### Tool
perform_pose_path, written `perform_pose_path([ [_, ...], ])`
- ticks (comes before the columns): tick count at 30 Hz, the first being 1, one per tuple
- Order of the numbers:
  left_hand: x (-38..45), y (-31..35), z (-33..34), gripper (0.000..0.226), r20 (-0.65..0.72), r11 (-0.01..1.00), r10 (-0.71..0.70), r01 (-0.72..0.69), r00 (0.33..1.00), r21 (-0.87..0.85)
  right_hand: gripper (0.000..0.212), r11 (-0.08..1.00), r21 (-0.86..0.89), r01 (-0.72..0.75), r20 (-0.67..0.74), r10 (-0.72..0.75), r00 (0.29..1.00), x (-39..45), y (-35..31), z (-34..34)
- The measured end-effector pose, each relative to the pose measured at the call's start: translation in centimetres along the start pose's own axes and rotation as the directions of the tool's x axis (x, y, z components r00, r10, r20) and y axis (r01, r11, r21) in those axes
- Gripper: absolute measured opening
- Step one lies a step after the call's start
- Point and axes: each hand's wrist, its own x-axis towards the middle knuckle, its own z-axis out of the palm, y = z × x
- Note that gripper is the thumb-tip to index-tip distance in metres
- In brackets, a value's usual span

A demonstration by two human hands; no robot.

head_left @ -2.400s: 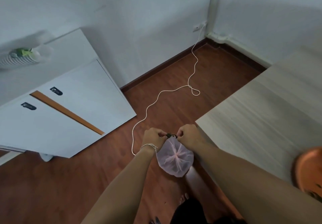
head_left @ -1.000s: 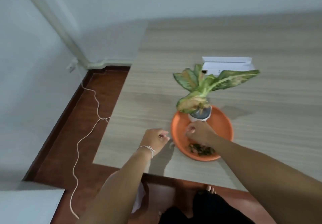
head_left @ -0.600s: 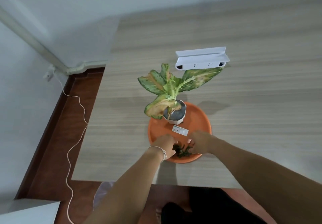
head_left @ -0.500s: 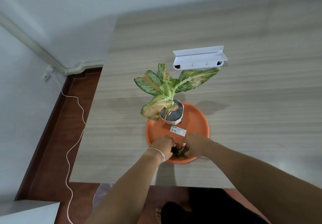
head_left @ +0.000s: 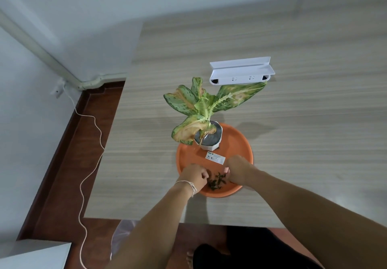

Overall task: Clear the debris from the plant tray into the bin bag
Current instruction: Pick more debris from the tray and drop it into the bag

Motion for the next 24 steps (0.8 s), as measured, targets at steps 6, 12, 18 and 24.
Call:
perform_pose_path([
  [6,-1.1,-1.6,-1.9,0.01,-0.157,0.973,-0.09,0.053,0.984,-0.224,0.022,0.987,0.151,-0.05,-0.118,0.068,0.991,0.1,-1.5,-2.0],
  [12,-3.8,-4.5,-3.7,0.009,-0.243,0.947,-0.151,0.069,0.958,-0.315,0.02,0.97,0.24,0.02,-0.159,0.019,0.987,0.4,-5.8,-1.9],
  [18,-8.7,-9.9,-4.7,0.009,-0.307,0.906,-0.275,0.139,0.911,-0.4,0.015,0.967,0.223,0.122,-0.175,-0.083,0.981,1.2,-12.7,-0.4],
  [24,-16.9,-17.6,-5.4,0.008,-0.37,0.822,-0.451,0.217,0.812,-0.526,0.019,0.954,0.149,0.262,-0.114,-0.246,0.962,2.4,-21.9,3.3],
])
